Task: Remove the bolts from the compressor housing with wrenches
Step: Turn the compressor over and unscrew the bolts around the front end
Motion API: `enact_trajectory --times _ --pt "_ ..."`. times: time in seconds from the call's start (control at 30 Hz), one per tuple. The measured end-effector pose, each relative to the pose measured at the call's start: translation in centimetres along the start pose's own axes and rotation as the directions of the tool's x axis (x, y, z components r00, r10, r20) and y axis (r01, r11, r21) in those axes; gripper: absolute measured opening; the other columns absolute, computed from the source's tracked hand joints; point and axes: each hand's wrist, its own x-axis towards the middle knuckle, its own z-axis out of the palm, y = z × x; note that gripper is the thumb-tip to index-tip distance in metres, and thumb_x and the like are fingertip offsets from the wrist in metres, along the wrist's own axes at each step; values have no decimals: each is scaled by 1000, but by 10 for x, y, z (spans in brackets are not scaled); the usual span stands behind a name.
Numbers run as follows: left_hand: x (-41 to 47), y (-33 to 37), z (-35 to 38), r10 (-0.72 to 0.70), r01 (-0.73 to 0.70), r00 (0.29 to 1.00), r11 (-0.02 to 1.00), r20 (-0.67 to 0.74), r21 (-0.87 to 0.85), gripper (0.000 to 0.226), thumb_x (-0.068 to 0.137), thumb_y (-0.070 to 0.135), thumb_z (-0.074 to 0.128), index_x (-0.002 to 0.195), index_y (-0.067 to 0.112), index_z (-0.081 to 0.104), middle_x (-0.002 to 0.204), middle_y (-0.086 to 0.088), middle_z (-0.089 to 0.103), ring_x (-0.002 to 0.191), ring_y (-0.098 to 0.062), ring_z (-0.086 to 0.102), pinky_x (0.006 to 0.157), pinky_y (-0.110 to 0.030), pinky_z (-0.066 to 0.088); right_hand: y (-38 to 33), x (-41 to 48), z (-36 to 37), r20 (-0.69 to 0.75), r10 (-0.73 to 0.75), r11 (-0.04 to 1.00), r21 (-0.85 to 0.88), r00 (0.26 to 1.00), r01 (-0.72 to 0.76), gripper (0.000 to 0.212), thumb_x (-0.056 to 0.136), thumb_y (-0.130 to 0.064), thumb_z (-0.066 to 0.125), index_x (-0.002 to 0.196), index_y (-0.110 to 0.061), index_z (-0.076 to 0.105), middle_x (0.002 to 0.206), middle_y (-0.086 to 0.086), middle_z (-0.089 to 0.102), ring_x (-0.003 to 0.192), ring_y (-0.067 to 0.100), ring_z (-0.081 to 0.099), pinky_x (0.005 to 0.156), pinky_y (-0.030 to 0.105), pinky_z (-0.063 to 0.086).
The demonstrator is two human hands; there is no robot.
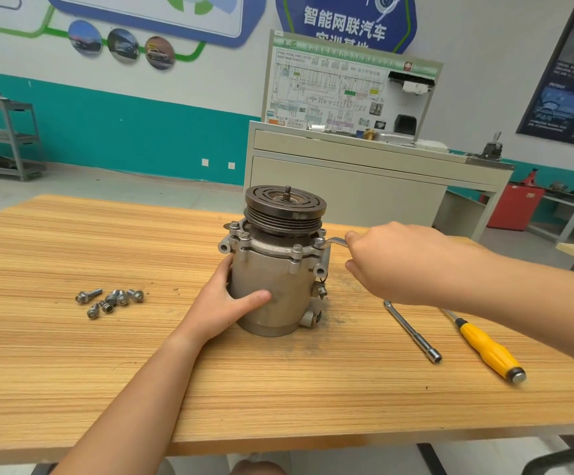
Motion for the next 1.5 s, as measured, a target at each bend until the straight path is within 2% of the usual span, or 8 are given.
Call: enact_trajectory --times 0.27,0.47,0.6,0.73,0.93,1.1,1.2,1.5 --pt "-1 2 0 8 -8 1000 1000 9 -20 86 67 39 78 140 32 33 118 29 48 98 25 46 72 0 40 33 16 23 -85 -64 991 -125 994 53 59 89 -1 35 142 -21 19 61 -4 39 49 11 36 39 24 24" --pt "-2 3 -1 13 -13 1000 1000 16 -25 89 61 46 77 138 33 34 119 28 48 99 23 48 71 0 41 39 54 51 -257 -50 998 -40 965 41 32 83 10 45 111 -6 47 63 0 40 60 22 47 51 32 38" --pt "-2 3 -2 14 -14 1000 999 24 -30 80 66 39 81 132 38 35 118 30 48 98 24 48 72 0 42 29 81 75 -643 -63 987 72 763 142 25 60 22 68 81 9 65 71 20 67 63 30 67 68 45 56" --pt "-3 4 -1 -2 3 1000 998 26 -57 86 57 47 77 131 40 34 116 32 48 98 24 50 72 -2 44 18 91 83 -695 1 965 188 719 180 25 59 18 73 81 7 68 74 18 69 65 29 68 63 39 57" --pt "-4 4 -1 -7 8 1000 999 25 -42 85 58 48 77 130 41 33 115 32 47 96 23 50 70 -2 44 19 39 78 -558 385 726 675 735 132 28 95 -7 45 121 1 52 87 13 62 69 27 55 59 33 40" --pt "-2 2 -1 -14 14 1000 1000 15 -19 80 69 37 81 134 39 33 117 32 47 99 21 49 70 -2 43 16 -9 72 -442 162 942 336 882 -4 48 96 -13 44 142 -15 32 95 9 66 68 34 60 52 35 47" --pt "-2 3 0 -12 13 1000 1000 14 -25 87 61 47 78 135 39 33 119 31 47 106 13 49 74 -6 43 18 -11 68 -325 220 958 250 920 -140 55 98 -18 32 147 -27 7 102 0 60 75 24 57 53 28 35" --pt "-2 1 -1 -4 4 1000 1000 25 -9 100 56 55 76 142 31 32 127 21 49 111 8 49 82 -12 42 -4 -7 46 -194 219 975 91 956 -205 69 88 0 34 146 -18 3 70 1 30 60 21 35 42 27 17"
